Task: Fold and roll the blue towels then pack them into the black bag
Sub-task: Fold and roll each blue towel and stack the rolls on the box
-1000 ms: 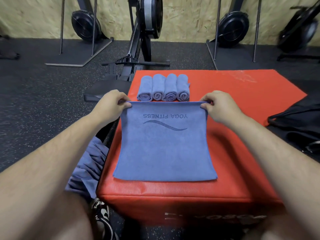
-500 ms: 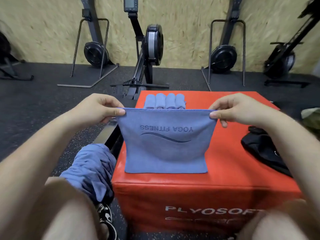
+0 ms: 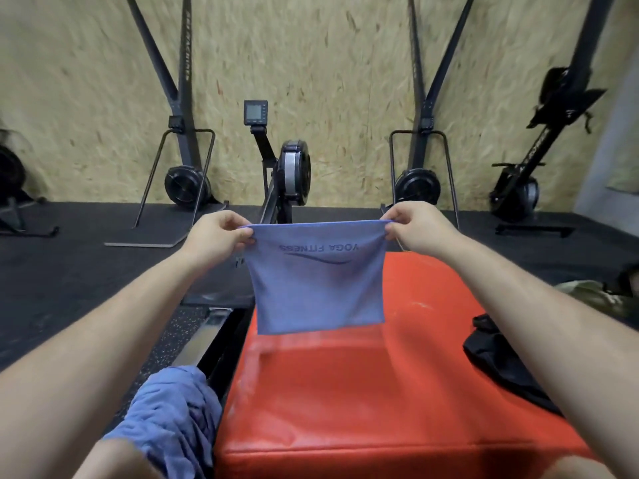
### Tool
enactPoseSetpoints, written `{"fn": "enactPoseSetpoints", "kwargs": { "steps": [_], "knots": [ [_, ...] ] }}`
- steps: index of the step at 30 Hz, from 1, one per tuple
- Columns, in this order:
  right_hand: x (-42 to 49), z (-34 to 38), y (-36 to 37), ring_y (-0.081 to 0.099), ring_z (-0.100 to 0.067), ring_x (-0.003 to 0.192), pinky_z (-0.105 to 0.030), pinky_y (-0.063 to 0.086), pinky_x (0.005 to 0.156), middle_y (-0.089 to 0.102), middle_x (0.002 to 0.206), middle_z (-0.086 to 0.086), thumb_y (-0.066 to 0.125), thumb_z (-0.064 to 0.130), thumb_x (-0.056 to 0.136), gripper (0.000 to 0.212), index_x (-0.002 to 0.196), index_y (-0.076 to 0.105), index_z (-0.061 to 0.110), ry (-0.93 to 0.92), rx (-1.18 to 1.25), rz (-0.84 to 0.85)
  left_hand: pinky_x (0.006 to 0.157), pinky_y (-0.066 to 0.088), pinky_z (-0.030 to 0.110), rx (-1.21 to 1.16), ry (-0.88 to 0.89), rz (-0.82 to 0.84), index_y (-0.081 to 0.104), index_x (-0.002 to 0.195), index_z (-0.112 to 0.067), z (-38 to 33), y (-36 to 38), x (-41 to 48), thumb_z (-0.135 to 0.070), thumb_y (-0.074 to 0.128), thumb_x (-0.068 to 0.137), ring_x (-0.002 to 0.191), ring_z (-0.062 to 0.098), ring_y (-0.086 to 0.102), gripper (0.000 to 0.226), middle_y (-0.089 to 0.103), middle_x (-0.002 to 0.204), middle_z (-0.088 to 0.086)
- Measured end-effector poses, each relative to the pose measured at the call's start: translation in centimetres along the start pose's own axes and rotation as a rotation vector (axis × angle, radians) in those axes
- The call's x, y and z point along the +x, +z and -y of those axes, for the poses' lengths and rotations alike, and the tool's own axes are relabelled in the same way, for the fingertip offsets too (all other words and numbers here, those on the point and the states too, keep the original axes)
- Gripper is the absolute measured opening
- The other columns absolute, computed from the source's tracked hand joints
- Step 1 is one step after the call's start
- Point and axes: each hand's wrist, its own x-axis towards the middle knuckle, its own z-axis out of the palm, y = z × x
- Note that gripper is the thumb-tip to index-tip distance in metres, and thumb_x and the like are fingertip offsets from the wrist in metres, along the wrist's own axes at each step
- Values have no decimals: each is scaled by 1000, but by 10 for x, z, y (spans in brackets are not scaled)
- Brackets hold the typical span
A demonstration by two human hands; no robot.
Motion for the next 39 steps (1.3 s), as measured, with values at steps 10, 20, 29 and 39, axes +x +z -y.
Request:
{"fn": "enactPoseSetpoints", "kwargs": {
  "steps": [10, 20, 29, 39],
  "knots": [
    [-41, -47, 36, 63, -14, 85, -28, 45, 74, 70, 89, 8, 63, 13, 89, 11, 91, 70, 22, -4, -149, -10, 55, 39, 7, 239, 50, 109, 72, 87, -15, 47, 27, -35, -11, 72, 88, 56, -8, 52, 5, 70, 78, -2],
    [-132, -132, 102, 62, -13, 83, -20, 41, 73, 69, 88, 1, 64, 2, 84, 21, 95, 64, 19, 69, -64, 212, 85, 53, 42, 286, -128, 346, 70, 79, -23, 149, 66, -111, -10, 71, 84, 75, 14, 62, 14, 72, 79, -1],
    [-152, -136, 92, 54, -15, 65, -28, 46, 67, 64, 74, 8, 60, -7, 87, 27, 86, 71, 17, 58, 141, 338, 61, 44, 22, 152, -234, 403, 70, 89, -11, 145, 60, -129, -7, 70, 90, 64, 12, 55, 5, 63, 72, 1],
    [-115, -132, 89, 57, -4, 60, -14, 46, 59, 69, 67, 13, 63, 1, 91, 21, 93, 77, 16, 143, 65, 383, 65, 45, 26, 131, -228, 360, 70, 92, -13, 137, 64, -97, -16, 70, 93, 64, 5, 55, 3, 65, 75, -5]
  ]
}}
